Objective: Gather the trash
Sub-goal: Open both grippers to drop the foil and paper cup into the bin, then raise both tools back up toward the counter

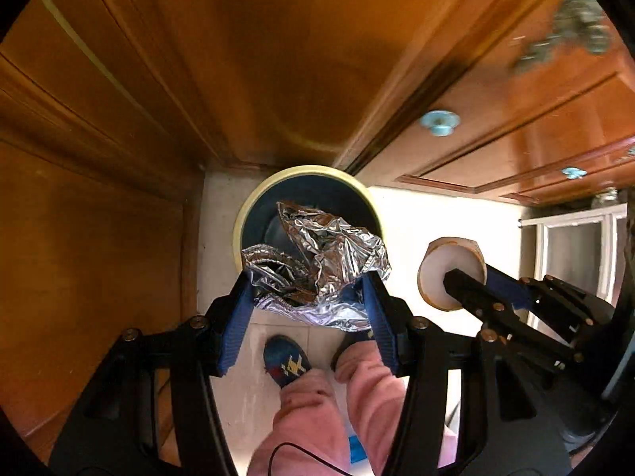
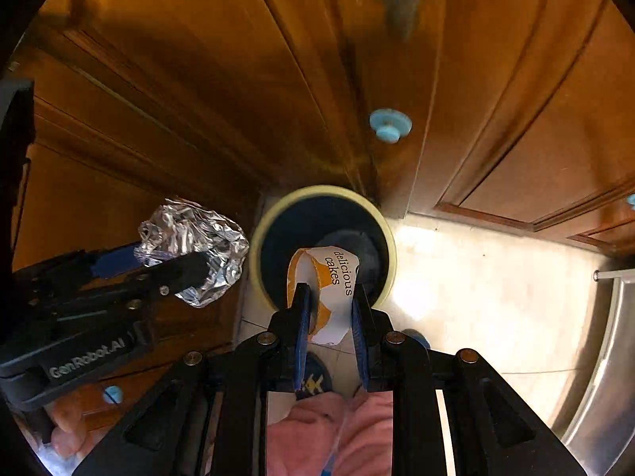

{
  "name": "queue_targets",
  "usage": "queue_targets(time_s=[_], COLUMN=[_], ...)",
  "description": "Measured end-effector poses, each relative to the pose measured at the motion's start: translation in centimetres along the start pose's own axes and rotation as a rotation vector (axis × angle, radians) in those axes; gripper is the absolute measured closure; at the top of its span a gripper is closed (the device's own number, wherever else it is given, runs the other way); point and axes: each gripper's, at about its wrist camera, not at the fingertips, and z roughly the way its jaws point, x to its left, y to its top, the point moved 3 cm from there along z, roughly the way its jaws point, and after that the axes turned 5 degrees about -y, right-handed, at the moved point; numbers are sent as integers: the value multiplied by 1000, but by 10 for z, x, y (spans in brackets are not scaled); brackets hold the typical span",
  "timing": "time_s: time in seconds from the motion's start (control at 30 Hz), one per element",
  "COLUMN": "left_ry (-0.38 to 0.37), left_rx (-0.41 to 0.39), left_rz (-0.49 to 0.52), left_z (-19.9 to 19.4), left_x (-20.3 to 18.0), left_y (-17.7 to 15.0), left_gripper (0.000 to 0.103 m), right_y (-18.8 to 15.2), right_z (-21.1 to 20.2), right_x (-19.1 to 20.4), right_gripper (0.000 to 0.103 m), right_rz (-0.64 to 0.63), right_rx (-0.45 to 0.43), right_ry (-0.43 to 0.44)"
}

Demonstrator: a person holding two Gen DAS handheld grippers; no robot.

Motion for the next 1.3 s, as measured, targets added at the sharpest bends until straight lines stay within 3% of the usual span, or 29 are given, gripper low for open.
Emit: queue_targets(time_s=[0.23,0.27,0.3,0.33,0.43,0.6,0.67,0.9,1.3], left_ry=[17,22,24,24,33,33,38,48,35], left_rx=[45,49,53,55,47,32,23,-2,-61], left_rz=[-24,-24,-25,-28,-36,-36,-27,3,27], left_z=[40,41,44,44,45,31,21,-29,-157], left_x=[12,13,16,20,28,38,36,25,-17], left_y=[6,6,7,8,10,12,12,12,17], left_gripper=[50,49,40,32,23,21,21,21,21], right_y=[15,17,17,18,21,26,26,27,27], right_z=[60,64,68,71,74,70,67,33,-96], right_x=[6,8,10,12,12,10,11,14,13], right_gripper=[83,83,82,80,67,54,54,54,53], right_rz=[-46,-52,-57,-62,-60,-61,-67,-54,-42], right_rx=[25,30,36,42,34,17,8,-15,-110], right_ry=[12,20,25,28,37,57,54,47,22])
